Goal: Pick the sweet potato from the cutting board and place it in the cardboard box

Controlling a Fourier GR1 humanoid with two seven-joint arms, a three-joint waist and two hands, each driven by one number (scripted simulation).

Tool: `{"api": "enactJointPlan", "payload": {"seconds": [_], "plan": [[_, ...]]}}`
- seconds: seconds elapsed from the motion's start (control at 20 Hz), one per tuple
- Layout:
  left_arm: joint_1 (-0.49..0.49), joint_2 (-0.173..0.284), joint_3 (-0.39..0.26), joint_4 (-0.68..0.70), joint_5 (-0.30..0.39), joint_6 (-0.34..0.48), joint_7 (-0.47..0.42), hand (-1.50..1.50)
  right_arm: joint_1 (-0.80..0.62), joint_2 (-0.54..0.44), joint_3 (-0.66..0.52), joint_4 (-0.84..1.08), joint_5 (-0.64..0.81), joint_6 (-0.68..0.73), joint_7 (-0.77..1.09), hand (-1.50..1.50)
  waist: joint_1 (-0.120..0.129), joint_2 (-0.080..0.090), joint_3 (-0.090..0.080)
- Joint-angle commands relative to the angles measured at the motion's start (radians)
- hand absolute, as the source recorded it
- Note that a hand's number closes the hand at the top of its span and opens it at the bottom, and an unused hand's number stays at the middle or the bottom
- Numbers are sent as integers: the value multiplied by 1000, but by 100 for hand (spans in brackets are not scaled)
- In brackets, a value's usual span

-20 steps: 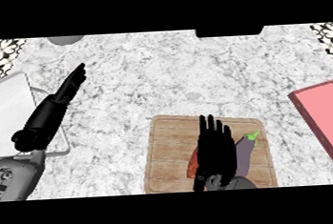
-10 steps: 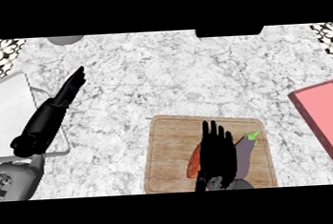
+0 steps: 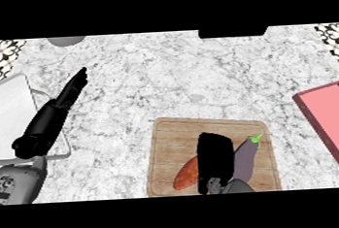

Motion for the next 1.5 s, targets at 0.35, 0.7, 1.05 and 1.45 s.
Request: {"api": "enactJointPlan", "payload": {"seconds": [0.35,0.7,1.05,1.45], "plan": [[-20,-22,12,-27,-10,-28,28,0,-332,-205,-371,339,-222,-119,-580,150,31,14,5],[-20,-56,15,-30,-57,-3,44,0,-412,-215,-345,315,-92,-235,-619,150,2,4,2],[-7,-17,70,-50,-11,-72,68,0,-409,-278,-396,106,-27,-219,-516,150,-5,0,2],[7,-43,66,-6,-51,-46,17,0,-396,-333,-621,-43,-17,-285,-297,150,-12,2,3]]}}
